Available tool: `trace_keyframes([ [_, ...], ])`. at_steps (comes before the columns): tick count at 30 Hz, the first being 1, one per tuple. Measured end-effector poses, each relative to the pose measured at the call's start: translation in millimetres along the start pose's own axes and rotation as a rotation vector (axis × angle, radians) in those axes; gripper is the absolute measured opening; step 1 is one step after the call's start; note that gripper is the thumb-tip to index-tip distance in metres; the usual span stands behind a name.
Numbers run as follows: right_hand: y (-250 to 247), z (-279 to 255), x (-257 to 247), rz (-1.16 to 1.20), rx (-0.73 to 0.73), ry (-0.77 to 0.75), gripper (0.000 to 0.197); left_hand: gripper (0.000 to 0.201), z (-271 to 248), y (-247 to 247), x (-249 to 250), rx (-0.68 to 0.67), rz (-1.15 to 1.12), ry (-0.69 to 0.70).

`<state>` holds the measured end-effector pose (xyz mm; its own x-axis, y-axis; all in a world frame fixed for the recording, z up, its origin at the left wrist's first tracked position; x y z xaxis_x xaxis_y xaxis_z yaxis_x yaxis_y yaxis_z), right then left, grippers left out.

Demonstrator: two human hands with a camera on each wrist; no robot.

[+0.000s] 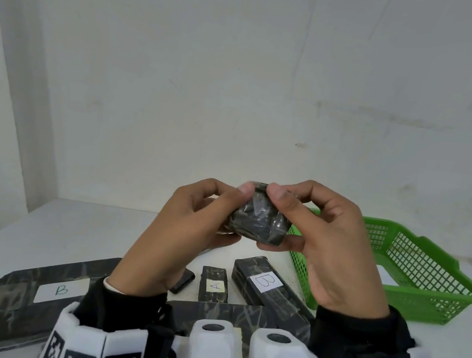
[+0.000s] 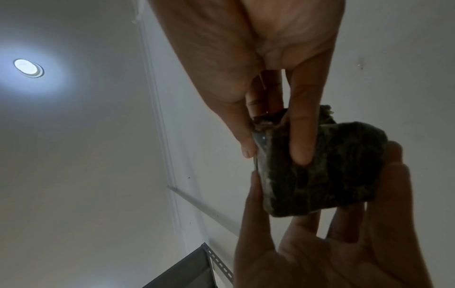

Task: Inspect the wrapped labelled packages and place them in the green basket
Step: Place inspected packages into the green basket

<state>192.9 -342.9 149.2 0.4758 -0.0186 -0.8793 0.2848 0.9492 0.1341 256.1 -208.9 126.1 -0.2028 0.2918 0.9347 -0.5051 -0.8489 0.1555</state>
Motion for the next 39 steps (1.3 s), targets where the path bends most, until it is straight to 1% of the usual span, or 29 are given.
trace_keyframes([
  [2,4.3,0.1,2.6,0.022,-0.051,0.026,0.016,0.046,-0.1,-2.3,1.3,0.022,-0.013,0.004],
  [4,8.2,-0.4,3.4,0.052,-0.085,0.034,0.015,0.058,0.7,-4.6,2.6,0.036,-0.024,0.009],
  [7,7.5,-0.5,2.8,0.048,-0.069,0.02,0.02,0.068,-0.4,-4.2,4.8,0.039,-0.017,0.006],
  [8,6.8,-0.5,2.6,0.047,-0.064,0.017,0.021,0.067,-1.2,-4.4,5.2,0.047,-0.011,0.009],
  [11,6.7,-0.1,3.6,0.057,-0.07,0.027,0.022,0.045,-2.5,-3.7,7.6,0.07,-0.013,0.04],
  [12,8.3,-0.1,4.6,0.056,-0.086,0.038,0.024,0.043,-2.7,-4.6,7.8,0.082,-0.01,0.048],
  [13,10.3,-0.3,6.2,0.053,-0.107,0.054,0.028,0.046,-2.1,-5.4,7.7,0.097,-0.002,0.055],
  [15,13.6,-1.1,9.8,0.035,-0.145,0.077,0.039,0.057,-1.0,-9.2,6.6,0.124,0.007,0.058],
  [17,13.1,-1.2,10.3,0.005,-0.151,0.066,0.043,0.067,-1.3,-9.0,8.0,0.12,0.01,0.047],
  [18,11.5,-1.0,9.9,-0.004,-0.144,0.058,0.043,0.068,-1.7,-8.0,8.5,0.105,0.013,0.039],
  [19,9.4,-0.7,9.7,0.001,-0.132,0.053,0.043,0.065,-1.7,-7.0,8.7,0.087,0.017,0.036],
  [22,7.3,-1.2,7.3,0.041,-0.12,0.055,0.043,0.037,-0.1,-8.3,8.8,0.046,0.014,0.061],
  [23,8.3,-1.7,7.2,0.038,-0.122,0.062,0.044,0.033,0.6,-9.8,8.3,0.044,0.007,0.072],
  [25,10.3,-2.3,8.0,0.026,-0.12,0.085,0.05,0.032,1.6,-13.0,9.1,0.059,-0.006,0.1],
  [28,7.8,0.5,13.0,0.006,-0.07,0.128,0.067,0.038,2.0,-14.5,12.4,0.065,-0.045,0.122],
  [29,6.9,1.5,15.1,0.002,-0.059,0.149,0.07,0.04,1.9,-14.3,13.3,0.061,-0.06,0.123],
  [30,7.0,2.0,17.0,-0.001,-0.063,0.169,0.069,0.041,2.1,-14.1,13.5,0.056,-0.069,0.126],
  [33,11.1,0.2,18.5,0.016,-0.095,0.189,0.054,0.045,1.9,-10.6,14.3,0.023,-0.09,0.129],
  [36,7.6,1.0,15.0,0.019,-0.058,0.115,0.039,0.045,0.5,-7.5,16.3,-0.034,-0.099,0.123],
  [39,2.2,1.9,11.9,-0.042,-0.025,0.052,0.04,0.044,-1.2,-5.2,16.2,-0.088,0.005,0.117],
])
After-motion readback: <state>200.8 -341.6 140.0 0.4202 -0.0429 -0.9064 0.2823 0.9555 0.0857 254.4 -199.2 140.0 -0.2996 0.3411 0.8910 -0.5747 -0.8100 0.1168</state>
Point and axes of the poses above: each hand's wrist, its own z-axis towards the middle knuckle, its own y-axis out of the palm, x = y × z, the point moved 8 cm from there along z, towards the middle knuckle, and after that the axes turned 4 degrees about -z, right-handed, at the moved point
